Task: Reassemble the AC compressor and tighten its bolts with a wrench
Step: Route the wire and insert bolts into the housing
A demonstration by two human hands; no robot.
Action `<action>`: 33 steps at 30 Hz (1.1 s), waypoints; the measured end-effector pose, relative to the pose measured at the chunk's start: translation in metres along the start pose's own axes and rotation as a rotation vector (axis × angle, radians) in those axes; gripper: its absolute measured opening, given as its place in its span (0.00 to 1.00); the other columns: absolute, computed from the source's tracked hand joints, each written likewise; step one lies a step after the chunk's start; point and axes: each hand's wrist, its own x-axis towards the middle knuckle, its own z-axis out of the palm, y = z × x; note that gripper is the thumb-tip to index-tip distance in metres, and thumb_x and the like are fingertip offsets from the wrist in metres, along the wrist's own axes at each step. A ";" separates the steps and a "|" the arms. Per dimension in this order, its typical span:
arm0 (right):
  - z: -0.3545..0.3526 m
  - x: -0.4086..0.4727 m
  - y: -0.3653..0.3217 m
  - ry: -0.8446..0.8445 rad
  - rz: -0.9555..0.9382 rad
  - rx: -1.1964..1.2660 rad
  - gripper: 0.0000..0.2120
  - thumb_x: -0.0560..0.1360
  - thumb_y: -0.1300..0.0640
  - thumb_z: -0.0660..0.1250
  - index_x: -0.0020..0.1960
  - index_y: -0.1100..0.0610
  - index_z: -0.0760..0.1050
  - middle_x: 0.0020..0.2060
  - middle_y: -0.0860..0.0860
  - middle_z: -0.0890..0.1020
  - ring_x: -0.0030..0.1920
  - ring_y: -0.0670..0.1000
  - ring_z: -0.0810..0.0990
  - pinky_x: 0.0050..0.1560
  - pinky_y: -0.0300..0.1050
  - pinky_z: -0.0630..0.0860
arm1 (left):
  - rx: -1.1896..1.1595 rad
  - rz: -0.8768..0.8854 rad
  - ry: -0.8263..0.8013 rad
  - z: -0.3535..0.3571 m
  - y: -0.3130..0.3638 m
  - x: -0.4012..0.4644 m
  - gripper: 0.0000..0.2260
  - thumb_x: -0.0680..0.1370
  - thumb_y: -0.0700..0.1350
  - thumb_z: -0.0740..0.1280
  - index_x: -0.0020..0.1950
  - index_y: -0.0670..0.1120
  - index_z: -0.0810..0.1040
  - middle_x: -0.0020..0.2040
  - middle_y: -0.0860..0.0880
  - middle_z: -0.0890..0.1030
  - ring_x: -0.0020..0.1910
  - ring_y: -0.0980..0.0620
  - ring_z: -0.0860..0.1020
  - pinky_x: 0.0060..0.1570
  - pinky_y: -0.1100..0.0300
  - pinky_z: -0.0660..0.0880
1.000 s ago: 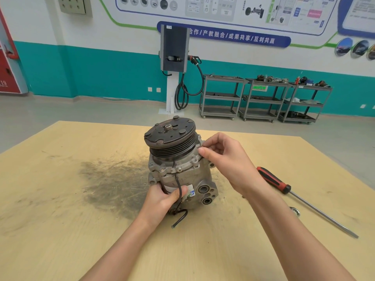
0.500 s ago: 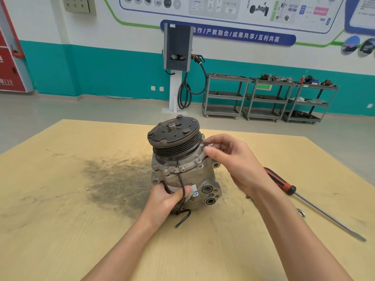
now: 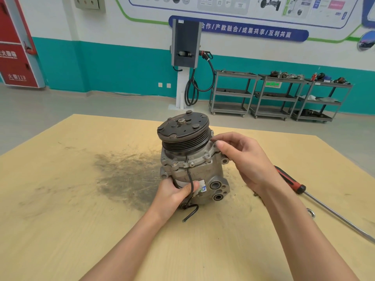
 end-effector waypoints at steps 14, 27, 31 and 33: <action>0.004 0.002 -0.002 0.021 0.004 -0.081 0.05 0.76 0.65 0.68 0.45 0.56 0.77 0.40 0.54 0.81 0.38 0.44 0.77 0.36 0.34 0.73 | -0.002 0.006 -0.011 0.001 0.001 0.000 0.10 0.71 0.47 0.70 0.53 0.51 0.81 0.50 0.60 0.85 0.55 0.61 0.81 0.53 0.70 0.74; 0.009 -0.002 -0.004 0.075 -0.002 -0.096 0.05 0.76 0.66 0.69 0.44 0.58 0.75 0.39 0.54 0.80 0.36 0.41 0.77 0.39 0.34 0.74 | 0.010 -0.007 0.016 0.002 0.001 0.001 0.15 0.70 0.48 0.70 0.55 0.47 0.81 0.50 0.57 0.85 0.54 0.60 0.81 0.53 0.70 0.74; -0.024 -0.007 -0.010 -0.019 0.017 -0.036 0.05 0.76 0.65 0.69 0.49 0.58 0.78 0.34 0.47 0.81 0.34 0.43 0.76 0.36 0.35 0.72 | 0.000 -0.013 0.019 0.002 0.001 0.001 0.16 0.69 0.48 0.70 0.55 0.46 0.81 0.51 0.56 0.85 0.54 0.60 0.82 0.52 0.69 0.74; -0.049 -0.012 -0.006 0.049 0.014 -0.120 0.02 0.76 0.62 0.69 0.46 0.57 0.79 0.31 0.46 0.80 0.32 0.44 0.73 0.35 0.36 0.70 | 0.009 -0.010 0.021 0.002 0.001 0.001 0.15 0.70 0.48 0.70 0.55 0.46 0.81 0.50 0.57 0.85 0.53 0.60 0.82 0.52 0.70 0.74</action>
